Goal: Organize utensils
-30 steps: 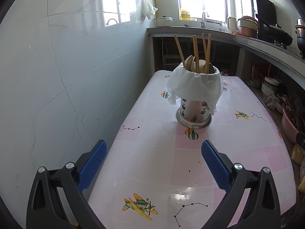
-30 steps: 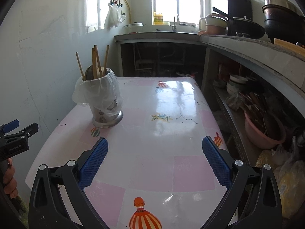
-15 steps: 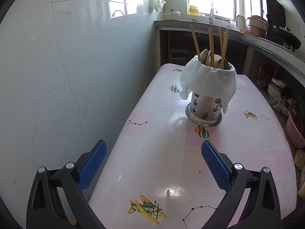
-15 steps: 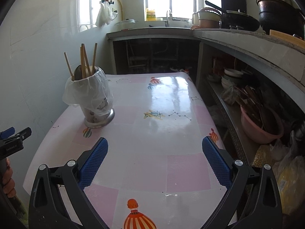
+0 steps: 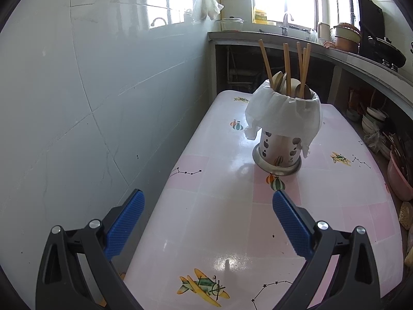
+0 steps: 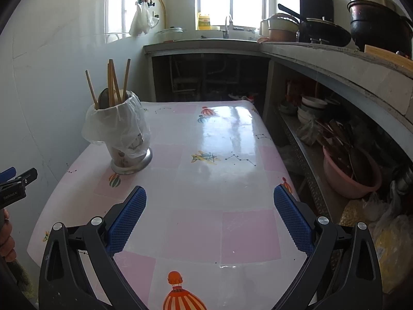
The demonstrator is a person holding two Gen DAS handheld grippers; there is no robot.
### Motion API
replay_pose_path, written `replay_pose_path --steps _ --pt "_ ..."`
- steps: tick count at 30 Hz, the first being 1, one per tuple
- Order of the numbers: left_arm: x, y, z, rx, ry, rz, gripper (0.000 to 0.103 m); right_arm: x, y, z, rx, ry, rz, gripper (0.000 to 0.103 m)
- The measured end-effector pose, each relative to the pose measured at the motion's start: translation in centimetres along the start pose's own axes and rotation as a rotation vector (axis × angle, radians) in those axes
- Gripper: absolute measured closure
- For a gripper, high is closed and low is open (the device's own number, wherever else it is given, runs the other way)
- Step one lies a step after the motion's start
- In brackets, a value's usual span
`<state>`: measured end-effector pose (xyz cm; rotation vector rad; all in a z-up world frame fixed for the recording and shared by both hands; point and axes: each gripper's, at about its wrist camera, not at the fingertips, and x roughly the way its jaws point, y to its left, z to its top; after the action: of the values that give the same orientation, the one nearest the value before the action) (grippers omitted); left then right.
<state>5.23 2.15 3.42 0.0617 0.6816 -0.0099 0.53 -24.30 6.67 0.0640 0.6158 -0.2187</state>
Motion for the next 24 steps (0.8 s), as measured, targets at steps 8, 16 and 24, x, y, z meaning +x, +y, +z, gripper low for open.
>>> replay_pose_path --steps 8,16,24 --pt "-0.18 -0.4 0.01 0.006 -0.006 -0.005 0.006 -0.19 -0.33 0.01 0.003 -0.004 -0.001 0.008" --pt "-0.43 -0.72 -0.14 0.012 -0.007 -0.011 0.006 -0.22 -0.3 0.01 0.001 -0.003 0.003 0.008" --pt "-0.42 -0.88 -0.13 0.011 -0.007 -0.021 0.006 -0.16 -0.31 0.1 -0.004 0.0 0.005 0.008"
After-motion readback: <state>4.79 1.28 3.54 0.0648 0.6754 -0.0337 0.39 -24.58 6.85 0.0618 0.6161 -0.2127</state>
